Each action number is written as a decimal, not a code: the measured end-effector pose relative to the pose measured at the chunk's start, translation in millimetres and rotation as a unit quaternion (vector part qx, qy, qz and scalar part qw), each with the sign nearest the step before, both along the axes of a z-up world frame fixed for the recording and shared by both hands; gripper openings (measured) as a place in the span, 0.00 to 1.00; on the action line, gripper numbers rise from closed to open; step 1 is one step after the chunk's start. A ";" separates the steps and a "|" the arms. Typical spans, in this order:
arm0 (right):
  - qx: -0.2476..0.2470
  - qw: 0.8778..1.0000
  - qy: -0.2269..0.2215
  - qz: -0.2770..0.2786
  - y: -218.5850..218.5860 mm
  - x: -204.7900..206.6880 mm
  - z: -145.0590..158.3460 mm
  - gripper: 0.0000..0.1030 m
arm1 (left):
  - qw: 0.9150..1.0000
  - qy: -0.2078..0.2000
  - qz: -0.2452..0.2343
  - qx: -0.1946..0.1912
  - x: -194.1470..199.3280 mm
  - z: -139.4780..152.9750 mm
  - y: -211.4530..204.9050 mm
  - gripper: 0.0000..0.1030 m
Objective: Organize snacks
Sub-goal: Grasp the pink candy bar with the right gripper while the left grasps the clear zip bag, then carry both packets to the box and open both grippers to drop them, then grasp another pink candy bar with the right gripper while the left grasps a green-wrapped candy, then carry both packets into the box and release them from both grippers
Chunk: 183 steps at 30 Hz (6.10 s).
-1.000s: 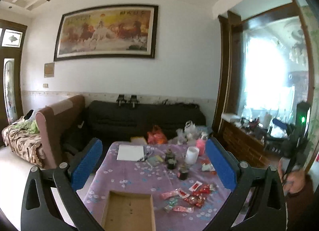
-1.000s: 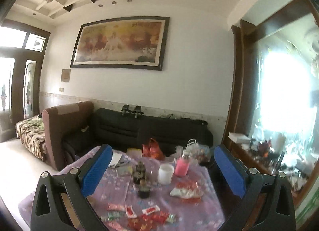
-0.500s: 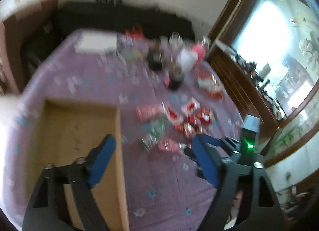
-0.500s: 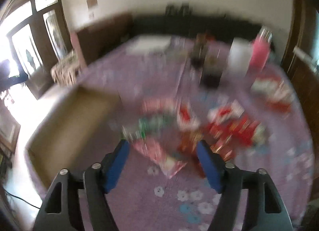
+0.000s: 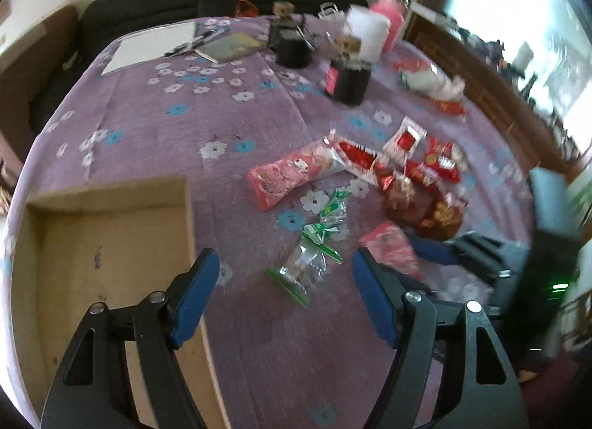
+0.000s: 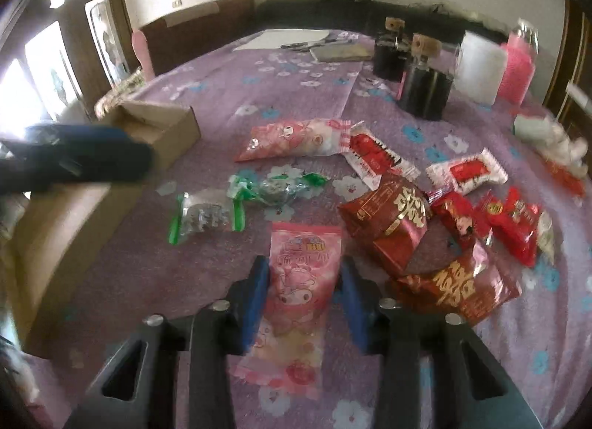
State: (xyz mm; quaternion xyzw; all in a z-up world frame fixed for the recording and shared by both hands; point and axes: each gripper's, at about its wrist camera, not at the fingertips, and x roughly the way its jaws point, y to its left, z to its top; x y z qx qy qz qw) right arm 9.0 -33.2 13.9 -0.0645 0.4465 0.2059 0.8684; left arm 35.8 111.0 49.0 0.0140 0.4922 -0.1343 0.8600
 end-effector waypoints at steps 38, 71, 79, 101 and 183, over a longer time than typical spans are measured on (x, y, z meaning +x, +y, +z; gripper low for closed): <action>0.048 0.997 -0.003 -0.053 -33.3 -27.7 7.3 0.38 | 0.997 -0.051 -0.009 -0.064 -90.0 45.0 48.1 0.28; 0.003 0.998 0.014 0.064 198.0 46.2 26.2 0.38 | 0.953 0.063 0.208 -0.212 19.9 -47.2 215.4 0.28; 0.021 0.998 0.014 0.060 194.0 46.0 31.1 0.47 | 0.956 0.033 0.216 -0.198 4.3 -25.0 212.8 0.42; 0.091 0.991 0.009 -0.102 4.9 30.8 45.6 0.63 | 0.943 0.002 0.299 -0.145 -60.4 -40.4 207.3 0.58; 0.069 0.997 -0.006 -0.046 -32.2 -39.9 0.8 0.22 | 0.992 -0.048 0.073 -0.088 -45.8 20.8 8.7 0.16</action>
